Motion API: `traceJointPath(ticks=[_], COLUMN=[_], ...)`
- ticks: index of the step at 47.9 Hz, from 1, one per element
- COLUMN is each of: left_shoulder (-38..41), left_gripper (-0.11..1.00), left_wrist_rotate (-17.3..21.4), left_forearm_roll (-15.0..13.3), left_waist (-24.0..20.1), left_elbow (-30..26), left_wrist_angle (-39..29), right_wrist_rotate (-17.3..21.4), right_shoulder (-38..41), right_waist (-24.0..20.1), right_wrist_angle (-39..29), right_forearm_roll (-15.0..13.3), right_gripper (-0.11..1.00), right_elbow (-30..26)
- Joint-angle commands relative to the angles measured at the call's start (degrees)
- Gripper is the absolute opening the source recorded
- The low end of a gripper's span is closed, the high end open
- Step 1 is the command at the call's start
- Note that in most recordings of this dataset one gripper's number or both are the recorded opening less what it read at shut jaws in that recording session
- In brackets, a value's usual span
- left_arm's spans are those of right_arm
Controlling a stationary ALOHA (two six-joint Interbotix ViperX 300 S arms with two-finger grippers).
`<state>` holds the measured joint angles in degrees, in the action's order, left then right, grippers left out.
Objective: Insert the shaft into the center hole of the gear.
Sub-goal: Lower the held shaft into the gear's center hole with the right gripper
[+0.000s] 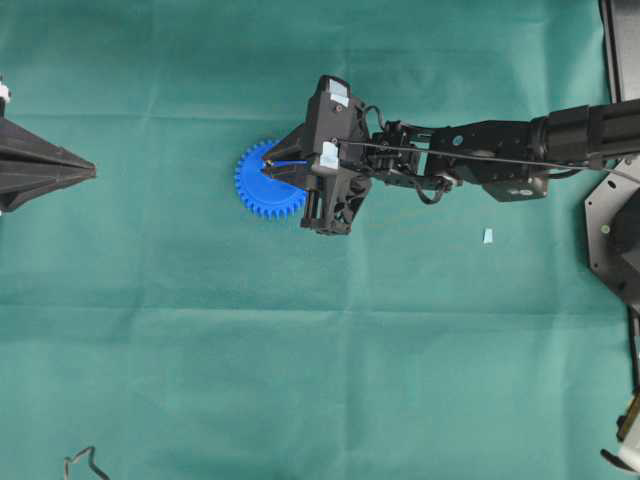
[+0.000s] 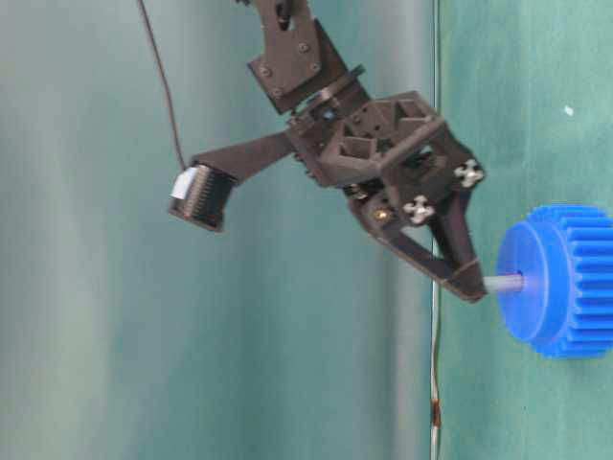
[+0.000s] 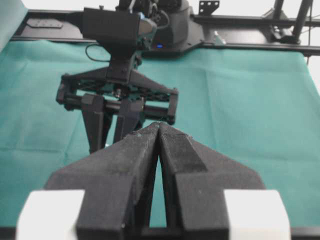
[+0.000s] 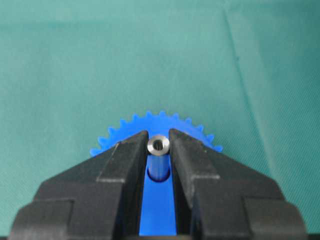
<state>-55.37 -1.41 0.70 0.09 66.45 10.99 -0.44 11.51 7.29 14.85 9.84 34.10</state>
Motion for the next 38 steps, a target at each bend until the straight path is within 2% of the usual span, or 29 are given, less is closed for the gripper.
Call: traceJointPath(ticks=[1, 9, 38], left_shoulder=[0.44, 0.44, 0.44], left_gripper=[0.0, 0.0, 0.0], left_wrist_rotate=[0.0, 0.0, 0.09], left_forearm_roll=[0.09, 0.09, 0.09], left_waist=[0.09, 0.09, 0.09], left_elbow=[-1.41, -1.41, -1.41], left_wrist_angle=[0.26, 0.26, 0.26], right_wrist_rotate=[0.09, 0.18, 0.0], right_shoulder=[0.35, 1.67, 1.32], right_waist=[0.0, -0.09, -0.09], right_wrist_angle=[0.7, 1.05, 1.49], right_forearm_roll=[0.09, 0.97, 0.97], right_gripper=[0.16, 0.16, 0.16], right_elbow=[-1.23, -1.23, -1.23])
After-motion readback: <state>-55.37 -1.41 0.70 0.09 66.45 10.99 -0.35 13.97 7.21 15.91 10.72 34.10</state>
